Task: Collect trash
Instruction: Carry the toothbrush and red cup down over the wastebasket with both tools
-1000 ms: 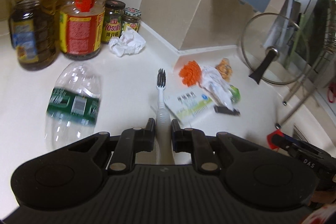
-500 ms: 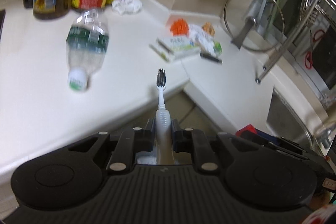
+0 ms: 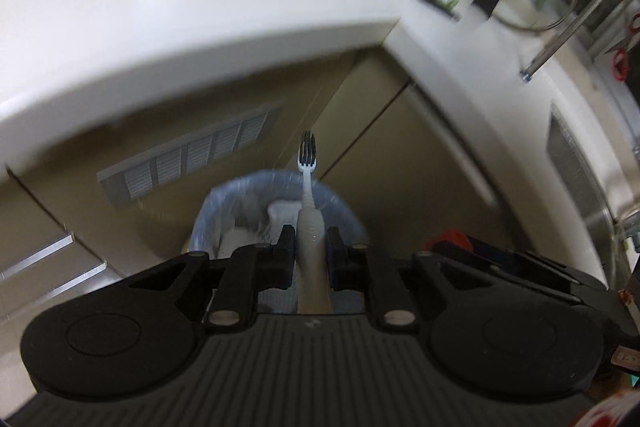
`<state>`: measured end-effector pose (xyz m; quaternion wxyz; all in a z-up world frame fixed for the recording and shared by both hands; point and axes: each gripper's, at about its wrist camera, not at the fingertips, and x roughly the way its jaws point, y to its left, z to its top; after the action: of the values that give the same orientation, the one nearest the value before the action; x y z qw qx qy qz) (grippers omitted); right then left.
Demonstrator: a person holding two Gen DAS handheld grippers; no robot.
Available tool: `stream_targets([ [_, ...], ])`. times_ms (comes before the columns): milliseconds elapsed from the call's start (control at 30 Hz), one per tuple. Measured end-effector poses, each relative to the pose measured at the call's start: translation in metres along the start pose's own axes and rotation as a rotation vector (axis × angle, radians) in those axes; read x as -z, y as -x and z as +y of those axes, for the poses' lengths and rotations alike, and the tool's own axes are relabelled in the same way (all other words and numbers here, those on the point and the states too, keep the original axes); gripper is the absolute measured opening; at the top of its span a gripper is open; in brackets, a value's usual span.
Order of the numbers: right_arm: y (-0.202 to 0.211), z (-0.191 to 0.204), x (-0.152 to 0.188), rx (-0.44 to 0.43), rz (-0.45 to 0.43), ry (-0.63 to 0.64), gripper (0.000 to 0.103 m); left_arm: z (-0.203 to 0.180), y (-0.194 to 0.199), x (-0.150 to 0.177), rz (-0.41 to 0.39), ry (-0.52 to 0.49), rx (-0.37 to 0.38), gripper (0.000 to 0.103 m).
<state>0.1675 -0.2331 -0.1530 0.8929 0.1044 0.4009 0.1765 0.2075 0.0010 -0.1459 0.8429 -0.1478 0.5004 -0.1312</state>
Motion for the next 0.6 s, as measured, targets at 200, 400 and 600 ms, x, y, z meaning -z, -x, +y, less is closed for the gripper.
stream_targets([
  [200,-0.031,-0.014,0.012,-0.009,0.062,0.023,0.033,0.009,-0.045,0.02,0.073,0.044,-0.053,0.014],
  [400,-0.061,-0.028,0.024,0.003,0.111,0.03,0.033,0.02,-0.082,0.028,0.108,0.095,-0.084,0.014],
  [600,-0.081,-0.037,0.031,0.017,0.135,0.022,0.033,0.025,-0.111,0.029,0.119,0.1,-0.106,0.014],
])
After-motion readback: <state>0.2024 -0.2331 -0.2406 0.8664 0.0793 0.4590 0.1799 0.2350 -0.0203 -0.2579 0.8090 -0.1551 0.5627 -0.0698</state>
